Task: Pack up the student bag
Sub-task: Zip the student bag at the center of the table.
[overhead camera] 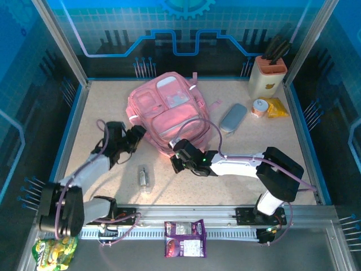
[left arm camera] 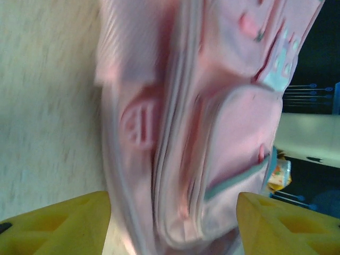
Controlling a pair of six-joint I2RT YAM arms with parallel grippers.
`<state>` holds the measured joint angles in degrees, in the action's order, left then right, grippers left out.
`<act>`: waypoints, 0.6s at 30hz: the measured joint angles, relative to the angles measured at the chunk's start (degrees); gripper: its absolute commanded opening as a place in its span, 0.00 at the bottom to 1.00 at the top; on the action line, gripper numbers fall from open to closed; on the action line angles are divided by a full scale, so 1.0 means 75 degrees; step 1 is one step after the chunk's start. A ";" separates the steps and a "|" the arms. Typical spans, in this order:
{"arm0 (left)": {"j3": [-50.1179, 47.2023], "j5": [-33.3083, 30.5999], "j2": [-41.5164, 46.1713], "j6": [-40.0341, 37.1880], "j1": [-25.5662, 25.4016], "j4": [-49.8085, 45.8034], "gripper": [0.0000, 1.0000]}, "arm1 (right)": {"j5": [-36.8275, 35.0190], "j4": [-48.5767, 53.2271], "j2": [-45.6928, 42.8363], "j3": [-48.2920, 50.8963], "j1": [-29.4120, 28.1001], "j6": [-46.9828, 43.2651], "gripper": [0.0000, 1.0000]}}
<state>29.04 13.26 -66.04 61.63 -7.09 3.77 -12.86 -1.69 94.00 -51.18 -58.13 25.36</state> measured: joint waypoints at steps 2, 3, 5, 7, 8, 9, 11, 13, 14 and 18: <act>-0.0388 -0.0210 0.0370 0.0606 -0.0414 -0.0026 0.65 | -0.0032 0.0003 0.0032 -0.0009 -0.0038 0.0044 0.00; -0.0458 -0.0312 0.0417 0.0866 -0.0638 -0.0035 0.65 | -0.0052 0.0003 0.0052 -0.0009 -0.0055 0.0070 0.00; -0.0466 -0.0463 0.0332 0.1320 -0.1055 0.0047 0.64 | -0.0082 0.0003 0.0079 -0.0015 -0.0079 0.0099 0.00; -0.0440 -0.0545 0.0038 0.1789 -0.1422 0.0315 0.60 | -0.0117 0.0017 0.0087 -0.0038 -0.0096 0.0105 0.00; -0.0420 -0.0577 -0.0157 0.1976 -0.1562 0.0455 0.57 | -0.0149 0.0029 0.0093 -0.0050 -0.0102 0.0108 0.00; -0.0402 -0.0629 -0.0399 0.2189 -0.1719 0.0597 0.54 | -0.0166 0.0050 0.0096 -0.0067 -0.0102 0.0117 0.00; -0.0382 -0.0746 -0.0790 0.2588 -0.2040 0.0746 0.53 | -0.0201 0.0055 0.0099 -0.0079 -0.0102 0.0149 0.00; -0.0382 -0.0895 -0.1084 0.2981 -0.2352 0.0804 0.48 | -0.0224 0.0058 0.0099 -0.0079 -0.0108 0.0163 0.00; -0.0382 -0.0985 -0.1189 0.3150 -0.2471 0.0828 0.44 | -0.0230 0.0058 0.0099 -0.0079 -0.0114 0.0163 0.00; -0.0350 -0.1227 -0.1716 0.3733 -0.2812 0.1218 0.25 | -0.0286 0.0052 0.0105 -0.0079 -0.0149 0.0163 0.00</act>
<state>26.41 4.05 -78.91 89.62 -28.18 12.91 -15.00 -1.30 94.78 -51.77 -59.24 26.59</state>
